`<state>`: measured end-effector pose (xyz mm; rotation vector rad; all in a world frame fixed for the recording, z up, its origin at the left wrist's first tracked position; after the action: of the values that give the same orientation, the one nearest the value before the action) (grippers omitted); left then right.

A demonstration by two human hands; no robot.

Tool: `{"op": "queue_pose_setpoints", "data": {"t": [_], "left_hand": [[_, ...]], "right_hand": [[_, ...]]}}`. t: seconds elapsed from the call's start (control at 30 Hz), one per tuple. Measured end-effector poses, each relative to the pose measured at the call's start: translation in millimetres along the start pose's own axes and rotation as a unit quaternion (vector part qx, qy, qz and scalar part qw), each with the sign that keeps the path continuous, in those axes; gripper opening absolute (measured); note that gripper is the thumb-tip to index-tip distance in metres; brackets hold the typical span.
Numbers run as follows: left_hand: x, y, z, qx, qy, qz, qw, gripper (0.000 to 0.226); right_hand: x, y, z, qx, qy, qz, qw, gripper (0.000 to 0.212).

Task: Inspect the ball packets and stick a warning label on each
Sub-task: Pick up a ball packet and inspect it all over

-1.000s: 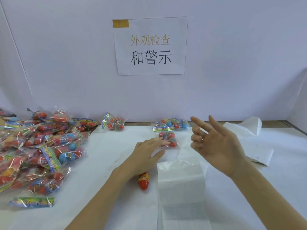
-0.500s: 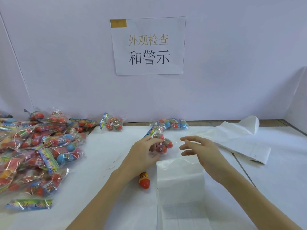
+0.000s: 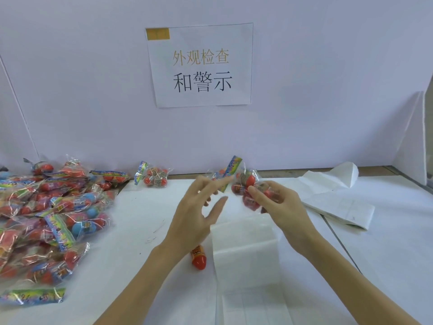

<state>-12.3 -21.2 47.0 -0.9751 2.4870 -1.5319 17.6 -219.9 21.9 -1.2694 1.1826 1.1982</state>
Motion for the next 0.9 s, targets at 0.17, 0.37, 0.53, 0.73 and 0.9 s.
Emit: {"op": "queue_pose_setpoints", "data": {"t": [0.17,0.37,0.53,0.73,0.9], "left_hand": [[-15,0,2,0.014,0.185,-0.196,0.963,0.062],[-29,12,10,0.046,0.299,-0.321,0.897,0.01],[-35,15,10,0.072,0.326,-0.373,0.865,0.02],[-41,21,2,0.149,0.296,-0.407,0.851,0.026],[-53,23,1,0.154,0.371,-0.407,0.821,0.045]], "right_hand": [[-9,6,9,-0.04,0.113,-0.067,0.99,0.037],[0,8,17,-0.08,0.171,-0.028,0.982,0.055],[2,6,13,-0.047,0.173,-0.015,0.984,0.047],[10,10,26,-0.142,0.066,0.075,0.985,0.037],[14,7,18,-0.092,0.01,0.055,0.994,0.024]]}}
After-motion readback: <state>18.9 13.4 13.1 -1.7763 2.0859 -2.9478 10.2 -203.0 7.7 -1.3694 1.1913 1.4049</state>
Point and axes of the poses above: each hand's wrist, its own y-axis away from the middle knuckle, its own z-axis out of the palm, x = y × z, the point moved 6 cm from there along -y, towards the middle knuckle, and after that the axes turned 11 degrees about z, right-handed, at the moved point
